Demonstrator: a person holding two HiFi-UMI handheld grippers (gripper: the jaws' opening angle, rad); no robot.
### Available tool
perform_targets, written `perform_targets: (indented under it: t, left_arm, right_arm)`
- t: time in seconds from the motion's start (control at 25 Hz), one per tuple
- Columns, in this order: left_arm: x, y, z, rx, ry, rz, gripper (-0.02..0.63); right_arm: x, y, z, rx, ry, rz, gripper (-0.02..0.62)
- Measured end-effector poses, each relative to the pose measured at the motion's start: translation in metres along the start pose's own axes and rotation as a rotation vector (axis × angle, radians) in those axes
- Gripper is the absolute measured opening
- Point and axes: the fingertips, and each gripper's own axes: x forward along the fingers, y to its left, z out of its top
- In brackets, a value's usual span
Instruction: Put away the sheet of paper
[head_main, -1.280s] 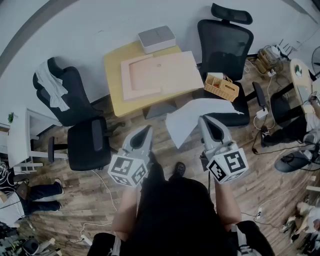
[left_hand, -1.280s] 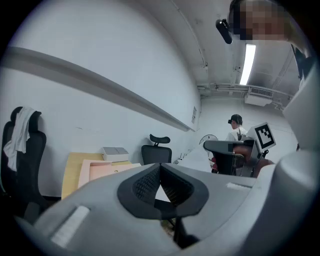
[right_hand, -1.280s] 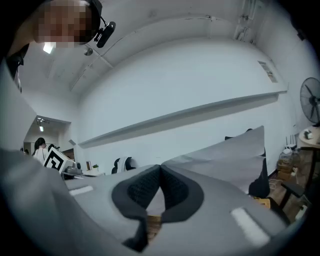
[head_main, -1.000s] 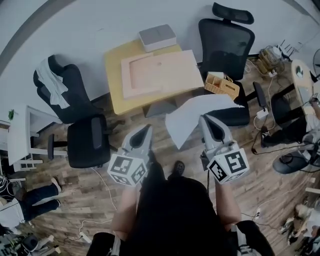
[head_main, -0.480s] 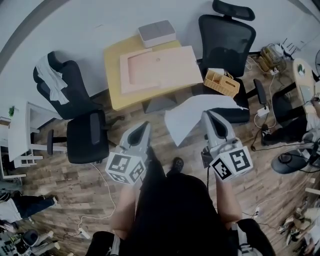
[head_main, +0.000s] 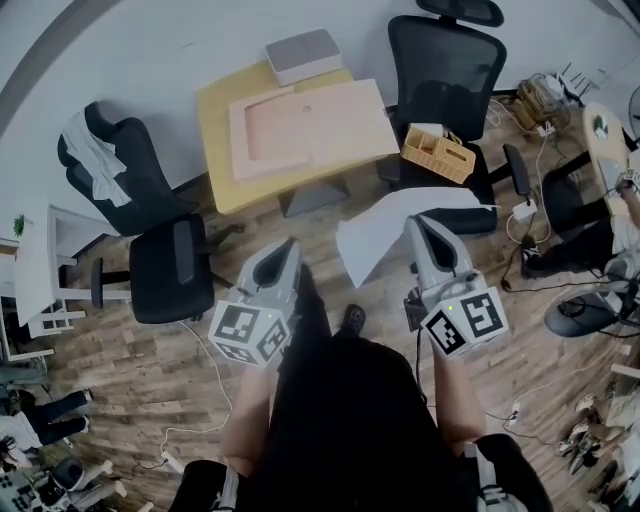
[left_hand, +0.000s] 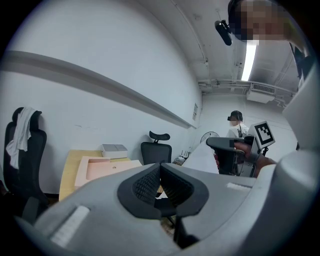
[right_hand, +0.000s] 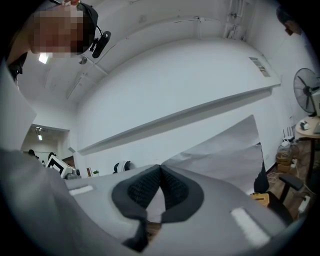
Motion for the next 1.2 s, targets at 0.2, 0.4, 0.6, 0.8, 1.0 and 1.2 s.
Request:
perform_targets:
  t: [0.2, 0.4, 0.6, 0.8, 1.0, 1.2]
  left_arm:
    - [0.009, 0.010, 0.000, 0.001, 0.013, -0.016, 0.009]
    - [0.027, 0.027, 0.001, -0.009, 0.014, -0.033, 0.009]
    - [0.050, 0.055, 0.011, -0.012, 0.017, -0.049, 0.009]
    - [0.072, 0.089, 0.026, -0.017, 0.011, -0.055, 0.009]
    - [0.097, 0.120, 0.043, -0.024, -0.002, -0.067, 0.009]
    - [0.114, 0.148, 0.056, -0.025, -0.008, -0.088, 0.009]
  right_arm:
    - [0.012, -0.004, -0.001, 0.004, 0.006, -0.020, 0.002]
    - [0.032, -0.008, -0.004, -0.002, 0.016, -0.032, 0.002]
    - [0.068, -0.013, 0.000, -0.006, 0.026, -0.045, 0.002]
    - [0.104, -0.018, 0.005, -0.011, 0.032, -0.058, 0.002]
    - [0.142, -0.024, 0.014, -0.024, 0.031, -0.074, 0.002]
    - [0.174, -0.025, 0.022, -0.034, 0.022, -0.097, 0.002]
